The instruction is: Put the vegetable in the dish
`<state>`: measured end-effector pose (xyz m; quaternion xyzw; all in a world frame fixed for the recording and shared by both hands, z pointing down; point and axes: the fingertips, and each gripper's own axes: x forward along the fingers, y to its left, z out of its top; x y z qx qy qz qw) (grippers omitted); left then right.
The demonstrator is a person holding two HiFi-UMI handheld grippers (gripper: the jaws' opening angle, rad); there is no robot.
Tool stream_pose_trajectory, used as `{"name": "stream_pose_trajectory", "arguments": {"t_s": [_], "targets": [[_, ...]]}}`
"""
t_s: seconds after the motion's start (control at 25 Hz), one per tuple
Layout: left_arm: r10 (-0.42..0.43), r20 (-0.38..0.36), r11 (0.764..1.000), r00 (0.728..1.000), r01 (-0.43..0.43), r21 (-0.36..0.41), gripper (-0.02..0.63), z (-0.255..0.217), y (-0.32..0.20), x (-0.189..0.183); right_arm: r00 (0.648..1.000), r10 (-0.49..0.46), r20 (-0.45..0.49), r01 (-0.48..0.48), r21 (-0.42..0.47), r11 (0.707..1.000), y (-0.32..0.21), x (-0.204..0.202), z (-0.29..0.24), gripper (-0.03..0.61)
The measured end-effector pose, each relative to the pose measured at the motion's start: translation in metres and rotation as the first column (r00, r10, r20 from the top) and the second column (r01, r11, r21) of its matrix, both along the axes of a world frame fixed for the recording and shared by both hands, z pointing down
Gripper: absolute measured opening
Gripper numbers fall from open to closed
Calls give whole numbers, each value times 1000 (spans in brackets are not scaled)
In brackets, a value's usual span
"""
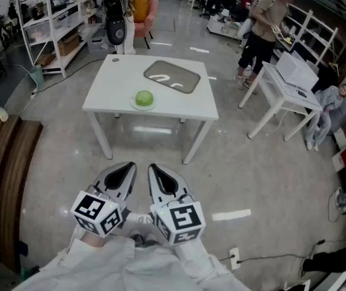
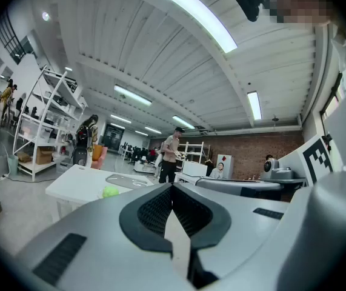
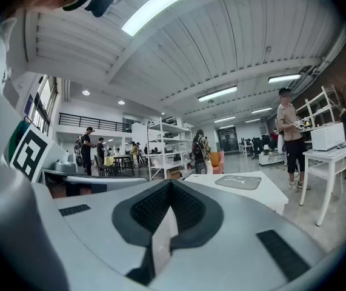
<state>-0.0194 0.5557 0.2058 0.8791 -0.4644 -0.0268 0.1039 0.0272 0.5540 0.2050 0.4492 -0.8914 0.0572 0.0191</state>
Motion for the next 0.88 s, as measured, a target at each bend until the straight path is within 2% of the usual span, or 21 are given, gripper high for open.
{"name": "stream_pose_trajectory", "arguments": {"t_s": [0.56, 0.8, 0.88], "targets": [[3, 14, 1000, 1000, -3, -1, 8, -1, -11, -1, 1000, 8, -14, -8, -13, 1000, -8, 2, 4, 12], [15, 15, 1000, 1000, -15, -4, 8, 0, -9, 4, 996, -1, 84, 3, -26, 1000, -6, 8, 2, 12], [17, -2, 1000, 1000, -17, -10, 8, 2, -8, 5, 997, 2, 82, 0, -34, 999, -5, 12, 6, 12]]}}
